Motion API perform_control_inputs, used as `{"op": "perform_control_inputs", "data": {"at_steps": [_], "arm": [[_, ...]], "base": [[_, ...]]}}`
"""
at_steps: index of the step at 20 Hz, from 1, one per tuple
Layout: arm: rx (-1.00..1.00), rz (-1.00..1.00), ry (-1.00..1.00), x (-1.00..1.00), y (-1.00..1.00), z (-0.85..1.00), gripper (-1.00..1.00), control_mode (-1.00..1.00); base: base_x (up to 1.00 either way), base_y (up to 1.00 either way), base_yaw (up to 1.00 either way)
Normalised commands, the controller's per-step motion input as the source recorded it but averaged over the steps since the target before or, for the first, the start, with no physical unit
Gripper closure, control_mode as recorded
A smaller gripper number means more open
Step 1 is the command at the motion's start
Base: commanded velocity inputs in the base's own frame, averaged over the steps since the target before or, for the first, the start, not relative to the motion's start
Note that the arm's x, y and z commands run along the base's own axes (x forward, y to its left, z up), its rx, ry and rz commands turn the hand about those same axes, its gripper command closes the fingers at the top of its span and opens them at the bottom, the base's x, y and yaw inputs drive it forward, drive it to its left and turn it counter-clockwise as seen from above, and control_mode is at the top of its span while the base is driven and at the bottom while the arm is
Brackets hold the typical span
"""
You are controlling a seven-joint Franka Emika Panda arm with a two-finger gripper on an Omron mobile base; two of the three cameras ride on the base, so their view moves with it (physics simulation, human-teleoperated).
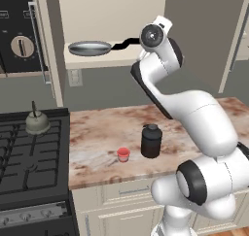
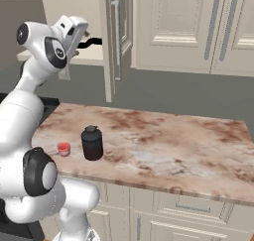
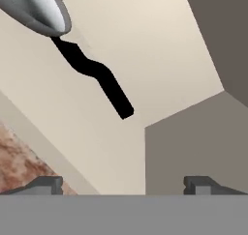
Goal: Pick the pan from the cabinet and place it on the stove. Then turn on the stove burner for the pan.
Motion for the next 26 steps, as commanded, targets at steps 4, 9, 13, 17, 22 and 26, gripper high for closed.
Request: {"op": "perform_control_inputs", "data": {"at_steps": [4,9,13,17,22,26], "arm": [[-0.02,0.0,0.02,0.38,0.0,-0.08,-1.0,-1.0],[-0.02,0.0,0.01,0.38,0.0,-0.12,-1.0,-1.0],[-0.02,0.0,0.02,0.39,0.0,-0.14,-1.0,-1.0],[-0.01,0.0,0.01,0.42,0.0,-0.1,-1.0,-1.0],[-0.01,0.0,0.01,0.47,0.02,-0.02,-1.0,-1.0],[-0.01,0.0,0.0,0.48,0.09,0.0,-1.0,-1.0]], "base": [[0.0,0.0,0.0],[0.0,0.0,0.0],[0.0,0.0,0.0],[0.0,0.0,0.0],[0.0,0.0,0.0],[0.0,0.0,0.0]]}}
